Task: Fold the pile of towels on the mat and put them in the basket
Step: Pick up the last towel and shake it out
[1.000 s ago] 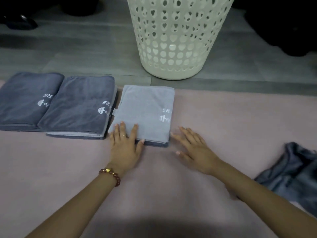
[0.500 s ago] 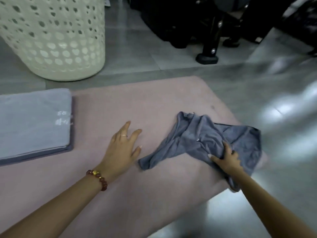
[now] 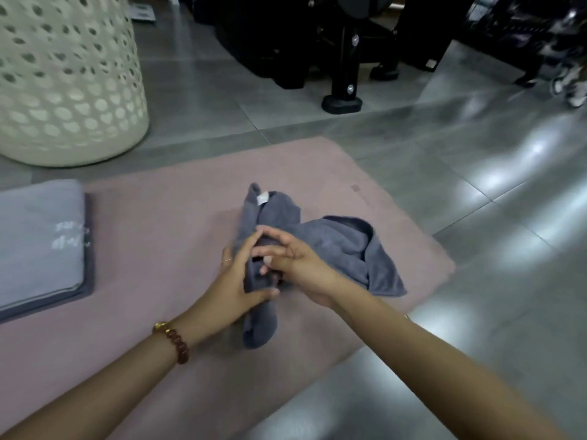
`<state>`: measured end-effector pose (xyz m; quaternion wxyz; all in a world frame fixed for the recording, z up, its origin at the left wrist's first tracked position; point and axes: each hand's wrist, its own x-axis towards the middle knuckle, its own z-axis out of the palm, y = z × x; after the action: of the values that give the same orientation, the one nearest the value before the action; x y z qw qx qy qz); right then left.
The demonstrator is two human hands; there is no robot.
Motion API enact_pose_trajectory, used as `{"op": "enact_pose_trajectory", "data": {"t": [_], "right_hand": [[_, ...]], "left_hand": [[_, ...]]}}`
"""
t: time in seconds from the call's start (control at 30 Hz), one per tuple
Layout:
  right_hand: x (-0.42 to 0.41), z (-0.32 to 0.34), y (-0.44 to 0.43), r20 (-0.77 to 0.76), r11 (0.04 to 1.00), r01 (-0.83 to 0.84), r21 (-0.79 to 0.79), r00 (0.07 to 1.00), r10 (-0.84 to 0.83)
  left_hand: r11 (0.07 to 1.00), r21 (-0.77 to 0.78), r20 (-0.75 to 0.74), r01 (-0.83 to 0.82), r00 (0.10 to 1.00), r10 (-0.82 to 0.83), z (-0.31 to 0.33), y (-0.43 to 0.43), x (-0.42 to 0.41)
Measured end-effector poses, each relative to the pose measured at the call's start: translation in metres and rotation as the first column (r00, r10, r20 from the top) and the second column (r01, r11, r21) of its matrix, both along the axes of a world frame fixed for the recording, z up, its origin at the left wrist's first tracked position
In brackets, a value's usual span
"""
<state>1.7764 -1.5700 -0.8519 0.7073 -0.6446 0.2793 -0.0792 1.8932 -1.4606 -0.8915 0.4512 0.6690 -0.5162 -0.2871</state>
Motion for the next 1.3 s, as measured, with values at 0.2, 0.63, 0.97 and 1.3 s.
{"op": "enact_pose_trajectory", "data": {"t": [0.2, 0.63, 0.97, 1.3], "right_hand": [[0.017, -0.006, 0.006, -0.084, 0.847, -0.01, -0.531, 0.996, -0.041], [-0.096, -0.064, -0.067, -0.681, 0.819, 0.04, -0.572, 0.533, -0.502], [0.004, 0.0, 0.069, -0.291, 0.784, -0.452, -0.425, 0.889, 0.354], [-0.012, -0.005, 0.003, -0.261, 0.631, -0.093, -0.77, 0.948, -0.179]], "left_hand": [[0.955, -0.109, -0.041, -0.276, 0.961, 0.273, -0.001, 0.016, 0.026], [0.916, 0.135, 0.313, -0.379, 0.893, 0.323, -0.013, 0.047, 0.066], [0.968, 0.236, -0.446, -0.091, 0.874, 0.191, 0.025, 0.027, 0.007], [0.966, 0.017, -0.269, -0.258, 0.929, 0.253, 0.039, 0.063, 0.051]]}}
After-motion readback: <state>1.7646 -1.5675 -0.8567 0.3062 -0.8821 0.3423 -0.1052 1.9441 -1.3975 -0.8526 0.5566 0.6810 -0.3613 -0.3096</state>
